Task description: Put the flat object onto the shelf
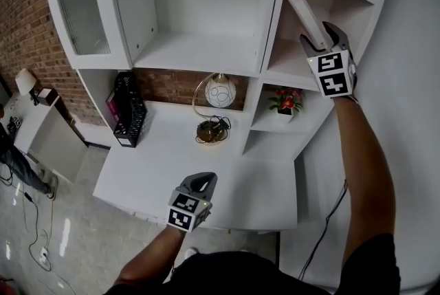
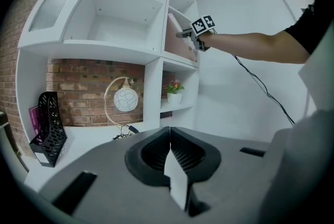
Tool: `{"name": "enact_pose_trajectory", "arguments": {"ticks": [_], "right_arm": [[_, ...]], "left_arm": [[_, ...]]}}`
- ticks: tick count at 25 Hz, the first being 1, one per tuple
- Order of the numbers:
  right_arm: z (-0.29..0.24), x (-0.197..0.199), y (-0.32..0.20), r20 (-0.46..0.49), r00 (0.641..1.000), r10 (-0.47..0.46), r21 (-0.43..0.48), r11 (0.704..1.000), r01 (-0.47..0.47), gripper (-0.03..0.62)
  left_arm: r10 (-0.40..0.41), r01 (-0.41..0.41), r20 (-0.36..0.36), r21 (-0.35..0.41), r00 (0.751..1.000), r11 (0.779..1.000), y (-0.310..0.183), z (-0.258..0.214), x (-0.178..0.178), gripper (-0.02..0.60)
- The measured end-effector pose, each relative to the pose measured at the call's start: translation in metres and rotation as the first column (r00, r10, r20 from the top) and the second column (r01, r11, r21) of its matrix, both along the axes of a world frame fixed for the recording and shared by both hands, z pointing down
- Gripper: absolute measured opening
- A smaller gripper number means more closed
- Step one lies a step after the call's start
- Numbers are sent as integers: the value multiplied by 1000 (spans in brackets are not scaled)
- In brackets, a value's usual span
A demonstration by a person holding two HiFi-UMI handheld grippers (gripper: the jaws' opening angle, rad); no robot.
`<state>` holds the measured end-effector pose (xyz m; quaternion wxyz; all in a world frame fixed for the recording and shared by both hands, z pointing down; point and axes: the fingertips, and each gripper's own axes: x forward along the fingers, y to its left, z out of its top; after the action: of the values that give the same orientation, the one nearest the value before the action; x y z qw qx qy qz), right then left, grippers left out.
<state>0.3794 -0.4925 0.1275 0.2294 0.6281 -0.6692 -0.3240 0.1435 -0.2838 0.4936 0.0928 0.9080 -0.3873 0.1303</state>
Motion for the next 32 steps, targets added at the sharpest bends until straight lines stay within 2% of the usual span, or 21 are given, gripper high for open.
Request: {"name": "enact_pose_trajectory", "arguments": {"ticks": [7,12,16,20,26,29,32], "right_arm": [[19,-22,64,45,995,-87,23,996,86,290],[60,-38,102,147,978,-149,-48,986,158,281],[105,-50,131,256,950,-179,-115,970,214,275],[142,-59,161,411,889,-200,-136,951,276,264],[207,-61,192,623,766,-157,-176,927,333,235],[241,-60,203,694,709,-125,-193,916,350,207],[267,-58,212,732,676,-87,-218,910,354,192]], "left_arm": [[9,-9,-4,-1,1000,1000,0,1,2,5],[33,-33,-10,-5,999,999,4,2,9,5],[43,-43,-18,0,999,999,6,-1,12,5],[50,-49,-23,16,999,999,9,-5,14,5],[44,-43,-31,27,999,999,7,-12,12,5],[38,-37,-31,32,999,999,8,-13,11,5],[34,-33,-31,38,999,999,9,-15,11,5]]}}
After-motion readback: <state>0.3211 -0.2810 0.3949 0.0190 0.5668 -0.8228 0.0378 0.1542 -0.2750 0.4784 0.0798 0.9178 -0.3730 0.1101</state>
